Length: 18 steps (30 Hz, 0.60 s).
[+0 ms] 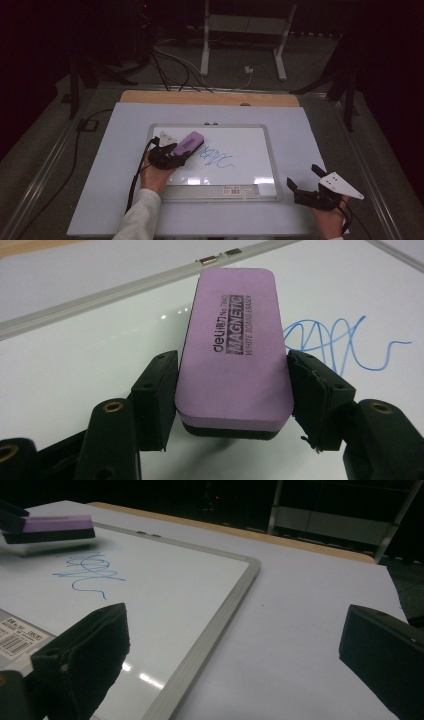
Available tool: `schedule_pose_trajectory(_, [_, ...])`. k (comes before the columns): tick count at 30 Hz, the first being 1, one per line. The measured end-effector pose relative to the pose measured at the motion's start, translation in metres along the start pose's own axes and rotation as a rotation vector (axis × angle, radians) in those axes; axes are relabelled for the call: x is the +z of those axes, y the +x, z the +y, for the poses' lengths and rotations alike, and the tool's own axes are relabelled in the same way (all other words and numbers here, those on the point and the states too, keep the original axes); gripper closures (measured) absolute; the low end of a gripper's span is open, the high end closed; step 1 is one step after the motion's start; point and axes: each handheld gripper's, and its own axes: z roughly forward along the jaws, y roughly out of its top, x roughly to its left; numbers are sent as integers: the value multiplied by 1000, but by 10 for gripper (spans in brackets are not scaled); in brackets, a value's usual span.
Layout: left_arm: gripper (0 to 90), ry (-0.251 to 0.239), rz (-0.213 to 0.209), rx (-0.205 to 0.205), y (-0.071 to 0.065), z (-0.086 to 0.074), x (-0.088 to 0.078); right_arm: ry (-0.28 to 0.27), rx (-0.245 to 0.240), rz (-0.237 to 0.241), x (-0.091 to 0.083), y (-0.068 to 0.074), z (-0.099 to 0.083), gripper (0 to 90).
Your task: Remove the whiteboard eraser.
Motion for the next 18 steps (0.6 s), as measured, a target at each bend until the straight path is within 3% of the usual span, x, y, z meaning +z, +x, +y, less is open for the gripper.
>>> schedule_pose_trajectory(8, [412,22,15,-1,1,-2,14,0,-2,0,0,0,0,4])
schedule_pose_trajectory(10, [403,10,-8,-19,2,-2,14,0,-1,0,0,0,0,4])
schedule_pose_trajectory(15, [210,-36,-39,-68,5,3,12,1,-2,2,1,0,0,4])
schedule_pose_trajectory(18, [172,-50,-52,-94,7,6,12,2,-1,2,1,0,0,4])
